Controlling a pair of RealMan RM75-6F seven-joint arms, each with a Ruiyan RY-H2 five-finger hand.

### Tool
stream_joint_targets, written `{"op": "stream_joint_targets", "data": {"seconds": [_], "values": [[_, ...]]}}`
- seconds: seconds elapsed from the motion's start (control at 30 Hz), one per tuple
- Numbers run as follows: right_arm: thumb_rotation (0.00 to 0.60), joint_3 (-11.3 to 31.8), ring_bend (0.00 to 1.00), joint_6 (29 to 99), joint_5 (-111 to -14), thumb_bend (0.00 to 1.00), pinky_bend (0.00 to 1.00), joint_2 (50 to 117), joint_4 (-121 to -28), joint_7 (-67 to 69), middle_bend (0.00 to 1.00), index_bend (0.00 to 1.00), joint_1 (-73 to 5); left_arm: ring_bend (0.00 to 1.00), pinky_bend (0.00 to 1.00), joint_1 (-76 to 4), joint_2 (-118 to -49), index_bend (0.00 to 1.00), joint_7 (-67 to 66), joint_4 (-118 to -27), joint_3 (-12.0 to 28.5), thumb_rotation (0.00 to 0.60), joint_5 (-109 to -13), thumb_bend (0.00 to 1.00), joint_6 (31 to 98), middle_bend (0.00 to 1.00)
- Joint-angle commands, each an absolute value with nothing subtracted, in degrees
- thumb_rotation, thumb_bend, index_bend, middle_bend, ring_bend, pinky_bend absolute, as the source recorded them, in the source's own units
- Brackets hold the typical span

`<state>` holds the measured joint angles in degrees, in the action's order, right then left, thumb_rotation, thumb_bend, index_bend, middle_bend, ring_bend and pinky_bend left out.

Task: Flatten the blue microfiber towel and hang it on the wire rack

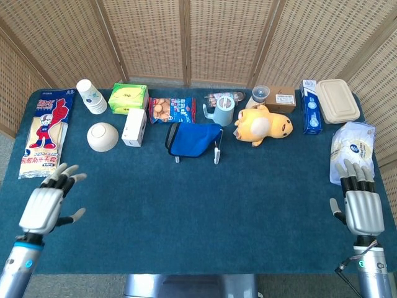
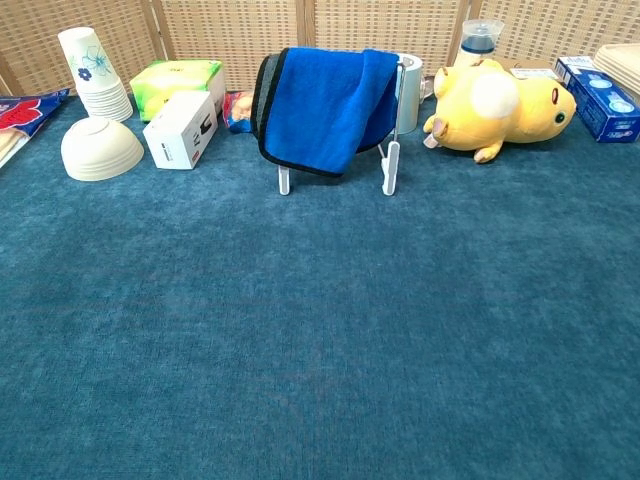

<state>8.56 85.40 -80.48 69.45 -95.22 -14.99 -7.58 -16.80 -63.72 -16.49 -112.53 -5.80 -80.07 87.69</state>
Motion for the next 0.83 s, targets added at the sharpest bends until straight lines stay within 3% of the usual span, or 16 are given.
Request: {"op": "stream_joint_targets", "data": {"seconds": [0.03,0.3,0.83], "values": [[0.6,7.91,0.0,85.81,-80.47,0.34,0.0,69.73,-95.07,-15.9,0.0,0.0,-7.06,0.03,0.18,-12.31,-65.59,0.26,-17.44,-108.84,-8.35,0.6,-84.4,0.31,92.03,0.15],[0.6,6.07,0.0,87.58,-81.38,0.34,0.0,70.68,-94.95,-17.66,0.01,0.01,-5.33,0.05,0.18,-4.2,-68.2,0.26,-17.35,-104.16,-10.89,0.6,-89.37,0.31,98.85,0.16],[0.6,5.55,0.0,87.67,-82.42,0.34,0.0,72.16,-94.24,-17.06,0.01,0.01,-5.05,0.06,0.17,-0.14,-68.11,0.28,-16.81,-103.93,-7.5,0.6,-89.86,0.31,100.28,0.16]]}}
